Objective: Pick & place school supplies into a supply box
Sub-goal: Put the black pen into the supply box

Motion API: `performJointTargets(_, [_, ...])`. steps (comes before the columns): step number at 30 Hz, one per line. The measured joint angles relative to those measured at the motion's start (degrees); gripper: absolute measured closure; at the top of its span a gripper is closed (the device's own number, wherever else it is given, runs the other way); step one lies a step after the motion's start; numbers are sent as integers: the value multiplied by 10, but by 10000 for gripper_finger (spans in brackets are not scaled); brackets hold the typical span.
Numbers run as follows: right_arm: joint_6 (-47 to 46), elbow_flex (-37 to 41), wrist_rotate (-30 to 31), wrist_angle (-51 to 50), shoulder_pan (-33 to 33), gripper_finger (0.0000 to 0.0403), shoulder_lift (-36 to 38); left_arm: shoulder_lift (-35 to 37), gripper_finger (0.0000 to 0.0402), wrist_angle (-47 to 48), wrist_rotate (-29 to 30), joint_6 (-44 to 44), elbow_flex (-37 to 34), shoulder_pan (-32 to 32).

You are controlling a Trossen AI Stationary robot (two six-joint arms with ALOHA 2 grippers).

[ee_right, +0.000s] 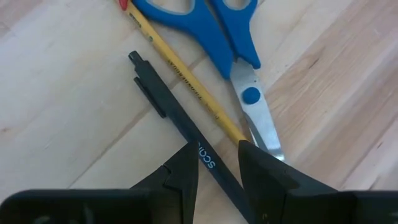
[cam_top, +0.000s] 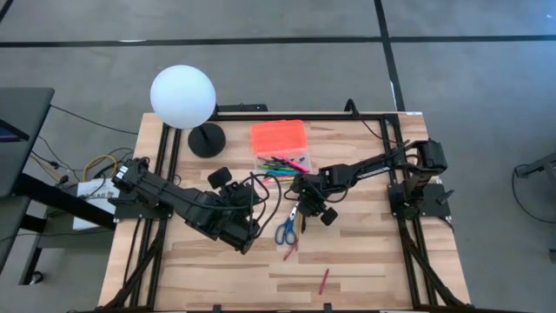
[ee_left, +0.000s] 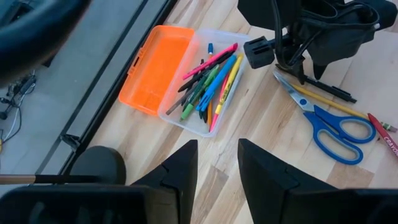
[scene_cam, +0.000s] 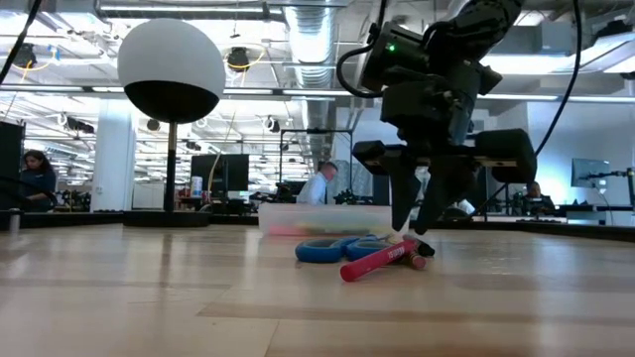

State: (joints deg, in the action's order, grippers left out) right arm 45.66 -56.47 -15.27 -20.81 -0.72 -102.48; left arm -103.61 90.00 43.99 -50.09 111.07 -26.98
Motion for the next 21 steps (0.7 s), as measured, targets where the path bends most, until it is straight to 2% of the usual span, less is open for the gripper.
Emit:
performJointTargets(11, [15, 0, -1, -6, 0, 296, 0, 0, 292, 0, 0, 0, 0, 0])
performJointTargets(21, [7, -3, 1, -13, -9, 296, -38, 0, 292, 0, 0, 6, 0, 0])
